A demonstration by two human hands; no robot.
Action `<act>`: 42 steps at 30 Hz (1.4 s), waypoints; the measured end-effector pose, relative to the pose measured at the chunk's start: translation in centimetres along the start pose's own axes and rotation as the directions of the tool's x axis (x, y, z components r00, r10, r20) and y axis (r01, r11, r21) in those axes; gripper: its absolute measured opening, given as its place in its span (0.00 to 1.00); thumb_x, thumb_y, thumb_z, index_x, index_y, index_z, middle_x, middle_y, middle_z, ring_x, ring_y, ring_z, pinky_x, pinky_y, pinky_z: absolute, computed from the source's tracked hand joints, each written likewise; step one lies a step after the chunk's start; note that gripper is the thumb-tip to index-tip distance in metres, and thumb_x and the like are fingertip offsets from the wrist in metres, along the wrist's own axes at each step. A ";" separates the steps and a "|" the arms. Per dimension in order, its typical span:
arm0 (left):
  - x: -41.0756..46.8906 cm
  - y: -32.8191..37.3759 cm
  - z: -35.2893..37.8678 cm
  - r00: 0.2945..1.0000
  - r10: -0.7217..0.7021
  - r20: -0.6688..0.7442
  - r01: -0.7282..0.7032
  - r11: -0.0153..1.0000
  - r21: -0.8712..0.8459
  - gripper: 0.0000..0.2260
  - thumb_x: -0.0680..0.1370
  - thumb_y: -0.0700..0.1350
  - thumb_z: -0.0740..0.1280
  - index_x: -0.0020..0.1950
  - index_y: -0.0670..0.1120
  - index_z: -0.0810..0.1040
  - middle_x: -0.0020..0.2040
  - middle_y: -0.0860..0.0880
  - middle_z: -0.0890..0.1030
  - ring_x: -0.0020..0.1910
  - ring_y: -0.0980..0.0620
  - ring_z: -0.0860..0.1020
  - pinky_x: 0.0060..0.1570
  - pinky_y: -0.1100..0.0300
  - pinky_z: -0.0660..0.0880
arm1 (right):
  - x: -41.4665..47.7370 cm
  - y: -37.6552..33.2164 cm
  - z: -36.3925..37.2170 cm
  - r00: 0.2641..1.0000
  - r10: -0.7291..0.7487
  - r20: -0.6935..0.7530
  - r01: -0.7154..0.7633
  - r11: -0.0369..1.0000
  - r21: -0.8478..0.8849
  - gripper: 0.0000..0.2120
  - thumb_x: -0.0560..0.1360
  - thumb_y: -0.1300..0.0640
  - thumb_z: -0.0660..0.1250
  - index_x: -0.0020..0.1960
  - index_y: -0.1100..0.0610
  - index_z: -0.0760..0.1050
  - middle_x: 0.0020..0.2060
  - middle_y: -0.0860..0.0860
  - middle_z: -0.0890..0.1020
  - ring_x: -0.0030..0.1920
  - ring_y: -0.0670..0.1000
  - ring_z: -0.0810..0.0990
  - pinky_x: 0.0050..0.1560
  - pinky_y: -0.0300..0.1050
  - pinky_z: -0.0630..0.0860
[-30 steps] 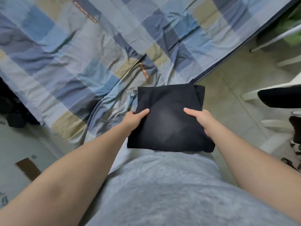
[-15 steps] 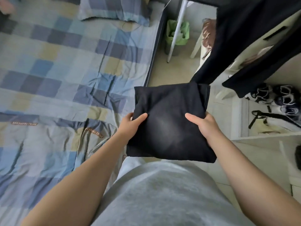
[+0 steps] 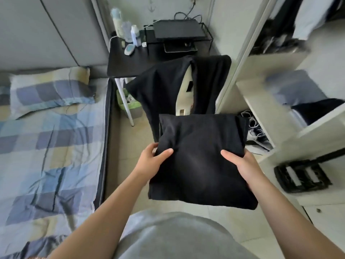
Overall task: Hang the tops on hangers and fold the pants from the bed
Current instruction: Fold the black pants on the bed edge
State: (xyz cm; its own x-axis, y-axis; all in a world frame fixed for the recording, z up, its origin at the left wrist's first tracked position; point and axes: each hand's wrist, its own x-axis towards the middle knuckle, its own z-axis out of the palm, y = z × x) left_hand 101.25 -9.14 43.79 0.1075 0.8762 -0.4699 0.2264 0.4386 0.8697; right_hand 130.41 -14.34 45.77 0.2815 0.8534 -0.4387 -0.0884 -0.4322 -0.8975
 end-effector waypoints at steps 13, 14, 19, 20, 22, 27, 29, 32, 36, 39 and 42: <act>16.5 15.5 16.2 0.945 0.221 0.241 -0.274 0.937 0.216 0.33 0.71 0.64 0.74 0.72 0.54 0.72 0.57 0.60 0.78 0.52 0.62 0.77 0.48 0.66 0.73 | 8.9 -4.3 -12.2 0.947 -0.037 -0.318 0.139 0.942 0.305 0.30 0.60 0.45 0.81 0.60 0.46 0.79 0.54 0.46 0.86 0.52 0.51 0.86 0.52 0.52 0.81; 18.2 16.9 17.1 0.941 0.244 0.236 -0.299 0.924 0.239 0.31 0.71 0.64 0.73 0.71 0.54 0.72 0.55 0.62 0.77 0.51 0.64 0.76 0.45 0.68 0.71 | 10.5 -4.9 -12.5 0.942 -0.041 -0.332 0.152 0.937 0.314 0.28 0.60 0.45 0.81 0.59 0.45 0.79 0.53 0.45 0.86 0.52 0.51 0.86 0.51 0.51 0.81; 29.0 23.8 22.5 0.912 0.296 0.286 -0.375 0.882 0.284 0.29 0.71 0.64 0.73 0.67 0.52 0.75 0.56 0.56 0.82 0.54 0.54 0.82 0.58 0.51 0.79 | 20.4 -8.8 -14.1 0.895 -0.075 -0.439 0.230 0.922 0.312 0.30 0.63 0.45 0.80 0.63 0.46 0.77 0.54 0.44 0.86 0.53 0.50 0.86 0.53 0.51 0.82; 31.4 25.2 24.0 0.906 0.294 0.304 -0.384 0.873 0.300 0.29 0.71 0.65 0.72 0.67 0.53 0.75 0.56 0.56 0.82 0.54 0.54 0.81 0.59 0.50 0.79 | 22.6 -9.5 -14.6 0.878 -0.078 -0.471 0.250 0.916 0.313 0.30 0.62 0.45 0.80 0.63 0.46 0.77 0.54 0.44 0.86 0.53 0.49 0.86 0.53 0.50 0.81; 35.9 27.8 27.4 0.892 0.279 0.355 -0.398 0.858 0.325 0.29 0.71 0.65 0.71 0.67 0.53 0.75 0.57 0.56 0.82 0.55 0.53 0.81 0.60 0.49 0.78 | 26.5 -10.7 -15.7 0.834 -0.086 -0.545 0.300 0.900 0.317 0.30 0.62 0.45 0.79 0.62 0.45 0.78 0.55 0.44 0.85 0.53 0.48 0.85 0.52 0.48 0.81; 44.1 32.5 35.6 0.847 0.191 0.496 -0.430 0.794 0.430 0.26 0.75 0.63 0.71 0.67 0.50 0.74 0.57 0.53 0.81 0.55 0.50 0.80 0.57 0.52 0.77 | 32.9 -12.7 -18.4 0.732 0.029 -0.680 0.305 0.880 0.365 0.31 0.62 0.41 0.79 0.64 0.41 0.76 0.56 0.41 0.84 0.55 0.45 0.84 0.54 0.47 0.79; 47.1 33.8 38.7 0.815 0.129 0.565 -0.425 0.796 0.432 0.27 0.75 0.62 0.71 0.68 0.49 0.74 0.58 0.52 0.81 0.55 0.49 0.81 0.59 0.49 0.78 | 34.9 -13.3 -19.5 0.689 0.087 -0.719 0.297 0.872 0.389 0.30 0.62 0.41 0.79 0.63 0.43 0.78 0.56 0.43 0.85 0.54 0.46 0.85 0.52 0.46 0.79; 50.3 34.7 42.3 0.774 0.069 0.629 -0.427 0.791 0.439 0.27 0.75 0.60 0.72 0.69 0.47 0.73 0.58 0.50 0.81 0.55 0.49 0.81 0.55 0.53 0.77 | 37.0 -14.0 -20.8 0.636 0.147 -0.758 0.277 0.873 0.402 0.23 0.65 0.45 0.80 0.59 0.40 0.79 0.53 0.42 0.86 0.52 0.46 0.86 0.49 0.43 0.80; 53.0 34.6 47.0 0.703 -0.017 0.711 -0.441 0.774 0.455 0.26 0.76 0.59 0.71 0.68 0.46 0.73 0.58 0.50 0.81 0.56 0.47 0.81 0.55 0.53 0.76 | 38.5 -14.2 -22.6 0.540 0.214 -0.814 0.267 0.874 0.407 0.18 0.66 0.47 0.79 0.53 0.34 0.80 0.52 0.39 0.85 0.50 0.43 0.85 0.44 0.37 0.81; 54.4 34.5 50.5 0.641 -0.061 0.765 -0.465 0.761 0.451 0.26 0.76 0.58 0.71 0.68 0.45 0.74 0.59 0.48 0.81 0.56 0.48 0.81 0.60 0.51 0.77 | 39.6 -13.9 -24.4 0.489 0.264 -0.831 0.254 0.869 0.425 0.25 0.65 0.45 0.80 0.59 0.39 0.78 0.54 0.42 0.85 0.52 0.47 0.86 0.51 0.45 0.80; 55.8 34.1 53.7 0.589 -0.111 0.800 -0.470 0.758 0.452 0.26 0.76 0.59 0.71 0.68 0.46 0.75 0.60 0.49 0.82 0.56 0.50 0.81 0.61 0.52 0.77 | 40.9 -12.7 -26.5 0.448 0.301 -0.842 0.249 0.862 0.441 0.25 0.66 0.49 0.80 0.62 0.47 0.79 0.54 0.47 0.86 0.53 0.51 0.86 0.54 0.50 0.80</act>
State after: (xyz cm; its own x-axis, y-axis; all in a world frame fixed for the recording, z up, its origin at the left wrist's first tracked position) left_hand 166.94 43.97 39.08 0.8128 0.3075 -0.4947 0.5584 -0.1695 0.8121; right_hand 168.33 18.36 40.49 0.9038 0.0067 -0.4279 -0.4275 -0.0311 -0.9035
